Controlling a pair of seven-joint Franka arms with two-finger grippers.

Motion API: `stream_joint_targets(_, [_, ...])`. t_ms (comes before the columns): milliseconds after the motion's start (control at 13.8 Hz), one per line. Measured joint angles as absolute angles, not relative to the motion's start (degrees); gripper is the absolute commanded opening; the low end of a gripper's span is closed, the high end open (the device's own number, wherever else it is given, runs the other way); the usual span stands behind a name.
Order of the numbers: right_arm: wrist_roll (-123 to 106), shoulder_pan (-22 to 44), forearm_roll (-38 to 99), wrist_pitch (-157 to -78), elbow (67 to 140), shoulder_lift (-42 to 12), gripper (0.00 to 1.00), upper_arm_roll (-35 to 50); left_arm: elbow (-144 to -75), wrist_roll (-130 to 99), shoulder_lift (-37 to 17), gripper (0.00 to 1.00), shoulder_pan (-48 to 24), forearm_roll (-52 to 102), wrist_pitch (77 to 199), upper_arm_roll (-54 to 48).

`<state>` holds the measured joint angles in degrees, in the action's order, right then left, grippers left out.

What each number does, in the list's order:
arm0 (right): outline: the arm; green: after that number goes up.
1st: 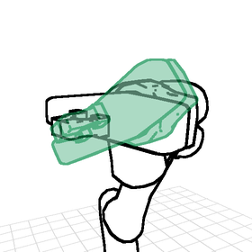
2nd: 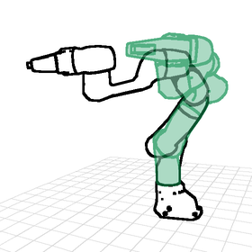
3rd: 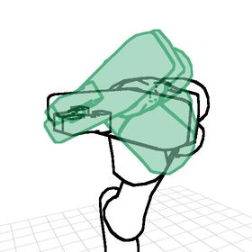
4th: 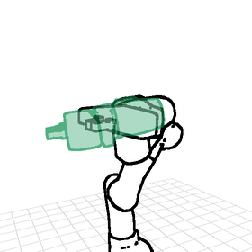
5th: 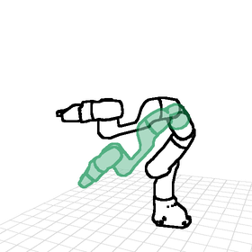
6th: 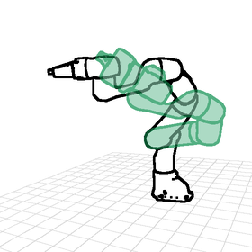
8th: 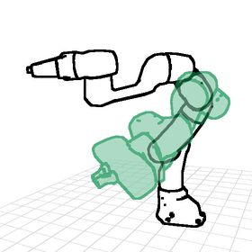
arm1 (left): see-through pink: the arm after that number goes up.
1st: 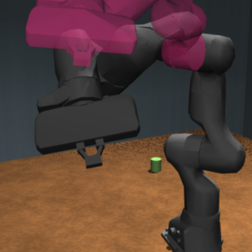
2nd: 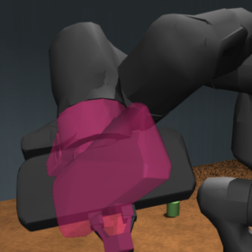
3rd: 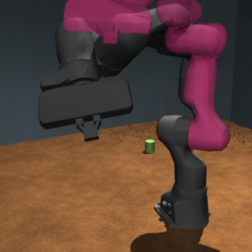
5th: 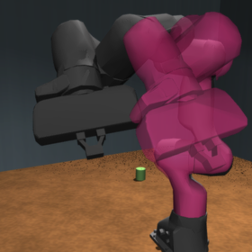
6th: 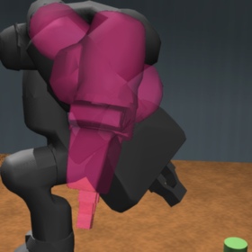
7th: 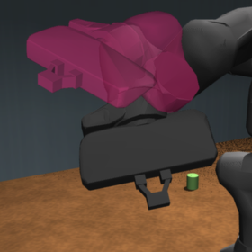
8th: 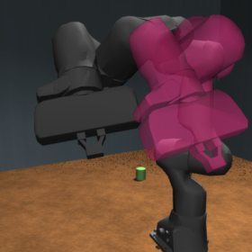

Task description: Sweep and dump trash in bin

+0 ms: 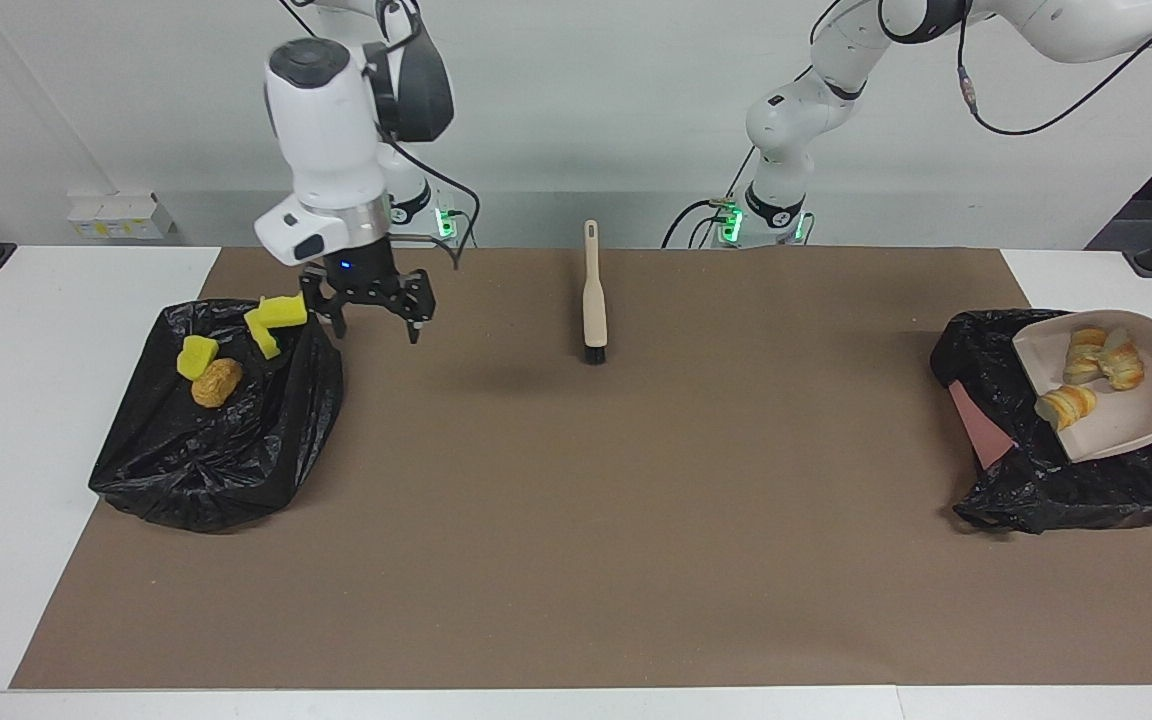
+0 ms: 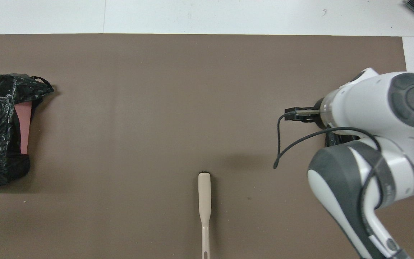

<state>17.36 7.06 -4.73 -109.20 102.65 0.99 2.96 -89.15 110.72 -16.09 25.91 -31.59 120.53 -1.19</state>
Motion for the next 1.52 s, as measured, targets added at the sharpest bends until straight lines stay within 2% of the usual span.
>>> stream_joint_targets(290, [13.08,6.51,-4.71,-101.33,99.64,4.57,1.00,-1.97,-91.76,105.30,-14.03,0.00,23.40,-44.83,120.95,-1.30])
stream_joint_targets(508, [8.31,3.62,-2.69,-93.01,94.81,6.01,1.00,-2.73,-94.19,101.20,-11.25,0.00,23.43,-52.38,121.00,-1.09])
stream_joint_targets(725, [7.09,3.13,-1.91,-86.23,90.42,6.51,1.00,-4.50,-95.80,99.55,-8.92,0.00,23.50,-55.22,121.08,-0.88])
stream_joint_targets(1161, [6.84,3.46,-1.50,-85.87,91.12,6.99,1.00,-5.47,-96.36,99.41,-5.44,0.00,22.74,-55.34,121.28,-1.48])
stream_joint_targets(1524, [3.76,3.43,-1.53,-85.91,91.13,6.99,1.00,-5.64,-96.43,93.27,-4.58,0.00,17.39,-54.39,116.54,-1.92])
